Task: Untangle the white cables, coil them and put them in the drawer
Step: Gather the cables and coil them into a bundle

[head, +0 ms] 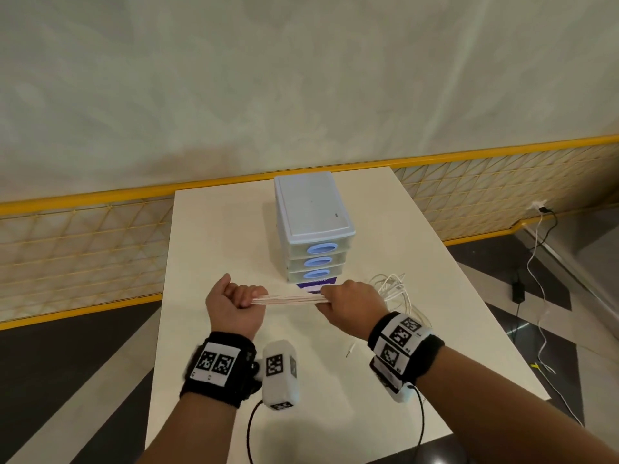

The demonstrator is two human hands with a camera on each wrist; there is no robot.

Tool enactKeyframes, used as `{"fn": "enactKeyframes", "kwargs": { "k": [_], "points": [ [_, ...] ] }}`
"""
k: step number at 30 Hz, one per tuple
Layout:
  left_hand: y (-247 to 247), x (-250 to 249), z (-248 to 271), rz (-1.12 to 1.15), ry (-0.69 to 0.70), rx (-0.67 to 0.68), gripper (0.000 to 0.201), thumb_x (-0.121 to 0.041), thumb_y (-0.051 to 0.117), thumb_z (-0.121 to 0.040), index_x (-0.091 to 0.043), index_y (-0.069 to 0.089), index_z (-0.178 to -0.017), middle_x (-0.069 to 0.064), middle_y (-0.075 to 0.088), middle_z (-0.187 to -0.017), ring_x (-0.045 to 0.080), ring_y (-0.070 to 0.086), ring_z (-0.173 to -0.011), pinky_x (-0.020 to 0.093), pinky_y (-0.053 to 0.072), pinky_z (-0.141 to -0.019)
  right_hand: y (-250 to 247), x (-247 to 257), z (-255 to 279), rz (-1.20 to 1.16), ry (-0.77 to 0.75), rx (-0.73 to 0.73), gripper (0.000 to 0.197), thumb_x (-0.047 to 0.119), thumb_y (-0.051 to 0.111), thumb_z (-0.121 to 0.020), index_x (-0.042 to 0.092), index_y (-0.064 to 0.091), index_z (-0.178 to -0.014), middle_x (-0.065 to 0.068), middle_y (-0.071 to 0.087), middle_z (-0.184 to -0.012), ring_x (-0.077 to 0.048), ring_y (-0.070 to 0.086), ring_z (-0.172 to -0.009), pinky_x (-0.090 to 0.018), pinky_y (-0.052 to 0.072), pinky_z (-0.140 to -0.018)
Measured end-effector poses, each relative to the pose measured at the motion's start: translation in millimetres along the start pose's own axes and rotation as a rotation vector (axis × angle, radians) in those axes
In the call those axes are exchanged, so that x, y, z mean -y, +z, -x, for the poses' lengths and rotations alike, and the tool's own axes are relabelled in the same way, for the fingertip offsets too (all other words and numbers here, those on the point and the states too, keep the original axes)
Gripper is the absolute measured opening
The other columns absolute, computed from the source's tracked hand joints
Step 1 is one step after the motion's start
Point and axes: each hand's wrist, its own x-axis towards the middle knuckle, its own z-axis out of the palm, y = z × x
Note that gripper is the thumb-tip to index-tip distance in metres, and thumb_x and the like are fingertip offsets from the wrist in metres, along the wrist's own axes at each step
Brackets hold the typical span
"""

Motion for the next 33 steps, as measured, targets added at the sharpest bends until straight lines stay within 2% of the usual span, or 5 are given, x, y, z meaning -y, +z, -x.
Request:
{"fn": "enactKeyframes", "kwargs": {
  "k": [13,17,21,28,33],
  "points": [
    [-17.6,-27.4,-18.5,-0.069,0.142,-0.051,0.053,-0.015,0.036,-0.091,-0.020,0.022,-0.040,-0.004,0.012,-0.039,0.014,0.013,-0.033,0.019,0.017,-0.042,11.4,-40.6,12.6,-0.078,0.133,0.065,0.031,0.043,0.048,-0.088,0.016,0.052,-0.103,-0.012,0.066,-0.097,-0.033,0.062,-0.092,-0.030,0.036,-0.069],
    [-17.2,-21.0,-19.0,-0.055,0.166,-0.054,0.051,-0.018,0.037,-0.092,-0.021,0.022,-0.043,-0.005,0.013,-0.039,0.014,0.013,-0.034,0.017,0.018,-0.039,12.6,-32.1,11.4,-0.047,-0.011,0.104,0.093,0.060,0.066,-0.068,0.026,0.022,-0.142,-0.003,0.038,-0.143,-0.023,0.033,-0.135,-0.047,0.015,-0.114],
    [-8.8,-11.1,-16.0,-0.084,0.174,-0.019,0.050,-0.020,0.038,-0.092,-0.022,0.021,-0.045,-0.005,0.013,-0.038,0.014,0.013,-0.033,0.018,0.019,-0.038,4.2,-3.5,7.4,-0.002,-0.203,0.233,0.129,0.053,0.079,-0.057,0.035,-0.016,-0.143,-0.004,-0.008,-0.157,-0.027,-0.011,-0.144,-0.056,-0.010,-0.111],
    [-4.8,-18.4,-15.3,-0.078,0.260,-0.011,0.049,-0.019,0.039,-0.091,-0.022,0.022,-0.046,-0.005,0.014,-0.039,0.014,0.013,-0.035,0.021,0.020,-0.039,0.2,4.5,-1.0,-0.052,-0.232,0.418,0.128,0.036,0.082,-0.061,0.033,-0.015,-0.144,0.000,-0.009,-0.158,-0.023,-0.012,-0.145,-0.051,-0.005,-0.116],
    [-3.8,-3.7,-6.1,-0.104,0.262,0.032,0.046,-0.021,0.041,-0.092,-0.022,0.021,-0.051,-0.005,0.016,-0.039,0.014,0.015,-0.036,0.024,0.024,-0.043,2.9,14.8,-11.5,-0.404,-0.160,0.189,0.103,0.049,0.068,-0.076,0.021,0.000,-0.148,-0.002,0.012,-0.156,-0.020,0.011,-0.144,-0.042,0.016,-0.118]
  ]
}}
